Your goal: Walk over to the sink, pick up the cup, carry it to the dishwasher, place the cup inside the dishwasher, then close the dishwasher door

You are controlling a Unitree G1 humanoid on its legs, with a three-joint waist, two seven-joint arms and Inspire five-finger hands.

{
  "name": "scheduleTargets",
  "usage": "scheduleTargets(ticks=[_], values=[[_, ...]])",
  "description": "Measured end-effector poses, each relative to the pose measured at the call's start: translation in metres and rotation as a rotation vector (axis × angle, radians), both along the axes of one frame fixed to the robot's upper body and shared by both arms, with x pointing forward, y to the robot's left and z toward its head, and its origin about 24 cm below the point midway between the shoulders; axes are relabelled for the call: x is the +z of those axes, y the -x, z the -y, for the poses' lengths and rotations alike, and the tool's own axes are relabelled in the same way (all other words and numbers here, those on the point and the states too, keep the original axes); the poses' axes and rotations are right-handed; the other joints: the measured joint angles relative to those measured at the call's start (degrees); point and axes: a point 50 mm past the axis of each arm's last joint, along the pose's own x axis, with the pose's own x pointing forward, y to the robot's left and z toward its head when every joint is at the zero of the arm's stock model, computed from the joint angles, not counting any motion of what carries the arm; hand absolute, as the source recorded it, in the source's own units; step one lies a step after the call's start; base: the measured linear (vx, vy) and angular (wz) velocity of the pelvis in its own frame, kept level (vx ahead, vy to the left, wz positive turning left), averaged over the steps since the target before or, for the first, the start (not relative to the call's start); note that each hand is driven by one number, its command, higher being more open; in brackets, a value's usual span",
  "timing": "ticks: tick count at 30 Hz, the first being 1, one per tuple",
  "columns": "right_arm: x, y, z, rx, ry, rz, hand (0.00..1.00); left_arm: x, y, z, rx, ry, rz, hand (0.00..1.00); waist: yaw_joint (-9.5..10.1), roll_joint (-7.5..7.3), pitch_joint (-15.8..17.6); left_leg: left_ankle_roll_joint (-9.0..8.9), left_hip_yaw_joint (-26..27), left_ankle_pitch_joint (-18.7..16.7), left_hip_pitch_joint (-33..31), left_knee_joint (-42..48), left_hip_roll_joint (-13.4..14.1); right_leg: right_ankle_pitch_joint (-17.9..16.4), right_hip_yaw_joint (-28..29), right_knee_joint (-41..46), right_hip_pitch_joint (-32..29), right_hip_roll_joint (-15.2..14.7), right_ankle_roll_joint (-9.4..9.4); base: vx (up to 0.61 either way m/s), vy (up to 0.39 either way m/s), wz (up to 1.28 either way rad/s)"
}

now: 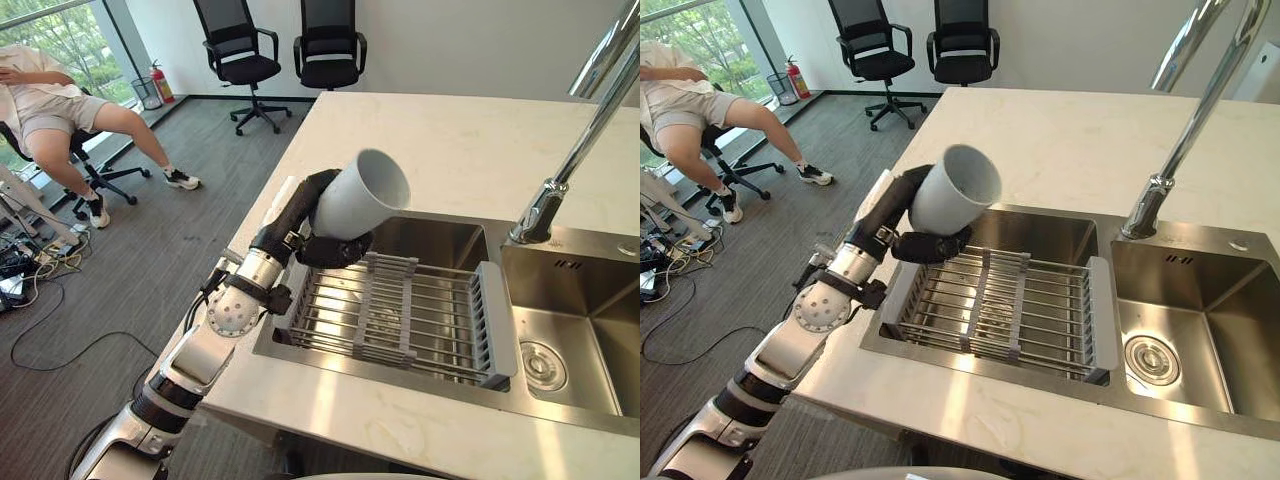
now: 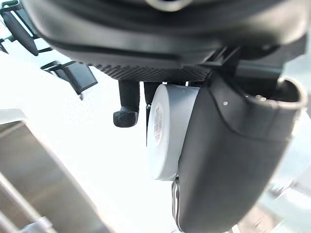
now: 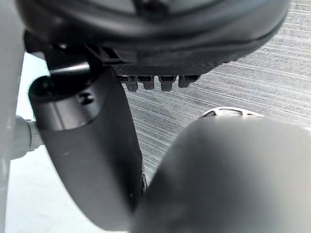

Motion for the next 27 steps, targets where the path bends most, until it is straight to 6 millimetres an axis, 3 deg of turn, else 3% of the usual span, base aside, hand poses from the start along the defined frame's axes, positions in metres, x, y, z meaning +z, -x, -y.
scheduleTargets(ticks=[4,12,22,25,27], values=[[-0.002,0.0,-0.006,-0.013,-0.023,-0.001,1.0,-0.011,0.006,-0.012,0.042,0.116,-0.072,0.0,0.7,-1.42,-1.0,0.0,-0.6,0.0,-0.3,0.0,-0.1,0.2,-0.6,-0.6,0.3,0.1,0.11,0.0,-0.013,0.07],[-0.004,0.004,-0.008,-0.065,-0.04,-0.01,1.0,-0.022,0.018,-0.029,0.077,0.428,-0.188,0.0,1.63,-1.95,-1.7,0.04,-0.8,0.0,-0.8,0.1,-0.2,1.4,-0.7,-2.4,1.0,0.3,0.2,0.0,-0.002,0.01],[-0.005,0.006,-0.008,-0.07,-0.044,-0.018,1.0,-0.026,0.044,-0.031,0.028,0.542,-0.195,0.0,3.72,-2.22,-2.0,0.06,-0.7,-1.0,-1.3,1.9,-0.2,1.6,-0.1,-1.8,0.5,0.4,0.02,-0.02,-0.003,-0.04],[-0.005,0.008,-0.009,-0.078,-0.058,-0.016,1.0,-0.025,0.045,-0.027,0.001,0.584,-0.192,0.0,3.82,-2.76,-2.1,0.25,-3.1,-1.3,-2.8,3.5,-1.6,-1.2,-1.4,4.3,-1.0,-1.4,0.9,-0.04,0.011,0.49],[-0.005,0.017,-0.007,-0.138,-0.074,-0.015,1.0,-0.027,0.045,-0.018,-0.039,0.621,-0.21,0.0,3.59,-2.77,-2.0,0.88,-7.4,-2.2,-4.1,5.4,-3.4,-3.2,-0.1,13.9,-3.3,-3.7,1.33,-0.08,0.011,1.02]])
